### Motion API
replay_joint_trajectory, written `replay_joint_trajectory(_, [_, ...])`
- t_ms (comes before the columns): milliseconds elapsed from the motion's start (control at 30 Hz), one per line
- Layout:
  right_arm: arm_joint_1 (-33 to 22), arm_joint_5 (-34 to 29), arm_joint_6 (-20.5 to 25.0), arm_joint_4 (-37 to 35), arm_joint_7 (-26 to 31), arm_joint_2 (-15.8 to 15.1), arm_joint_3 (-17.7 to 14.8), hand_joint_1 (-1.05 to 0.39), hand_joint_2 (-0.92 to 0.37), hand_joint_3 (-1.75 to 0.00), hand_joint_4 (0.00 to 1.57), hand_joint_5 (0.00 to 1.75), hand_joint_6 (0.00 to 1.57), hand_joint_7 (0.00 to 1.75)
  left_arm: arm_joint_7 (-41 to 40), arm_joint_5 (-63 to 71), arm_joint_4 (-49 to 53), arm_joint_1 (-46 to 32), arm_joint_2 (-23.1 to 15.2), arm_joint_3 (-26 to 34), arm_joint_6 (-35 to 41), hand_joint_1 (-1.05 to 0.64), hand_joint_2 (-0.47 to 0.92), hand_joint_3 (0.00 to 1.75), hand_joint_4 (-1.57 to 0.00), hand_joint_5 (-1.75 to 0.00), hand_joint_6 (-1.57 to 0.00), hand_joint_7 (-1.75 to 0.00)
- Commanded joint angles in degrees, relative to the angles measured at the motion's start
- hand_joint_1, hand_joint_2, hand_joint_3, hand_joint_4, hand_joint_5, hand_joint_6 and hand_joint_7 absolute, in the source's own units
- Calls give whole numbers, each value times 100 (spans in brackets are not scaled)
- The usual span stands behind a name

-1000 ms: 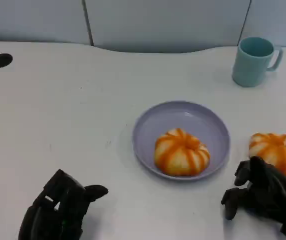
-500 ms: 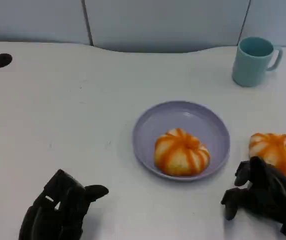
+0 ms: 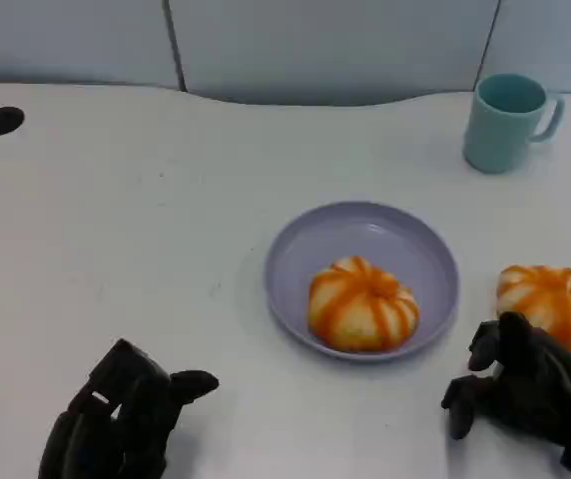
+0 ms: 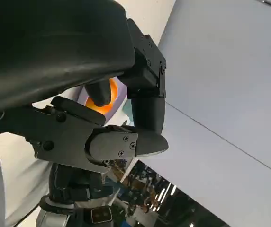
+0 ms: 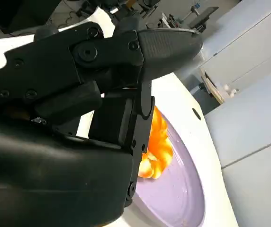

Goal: Grasp the bread from the table and place it into the plate.

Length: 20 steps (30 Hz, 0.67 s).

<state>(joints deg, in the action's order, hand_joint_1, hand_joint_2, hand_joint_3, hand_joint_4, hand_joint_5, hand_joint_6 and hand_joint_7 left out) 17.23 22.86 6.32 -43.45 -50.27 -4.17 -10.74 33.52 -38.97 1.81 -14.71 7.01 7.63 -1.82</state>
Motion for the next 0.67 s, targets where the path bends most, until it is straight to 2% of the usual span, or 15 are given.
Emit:
replay_joint_trajectory(33, [-61, -28, -49, 20, 10, -86, -5, -52, -92, -30, 157, 73, 157, 46, 5, 37, -8, -28, -12, 31, -10, -50, 92, 33, -91, -175, -65, -173])
replay_joint_trajectory(667, [-28, -21, -121, -82, -31, -78, -25, -53, -92, -28, 157, 73, 157, 45, 79, 6, 41, -10, -16, 52, -13, -51, 92, 32, -91, -175, -65, -175])
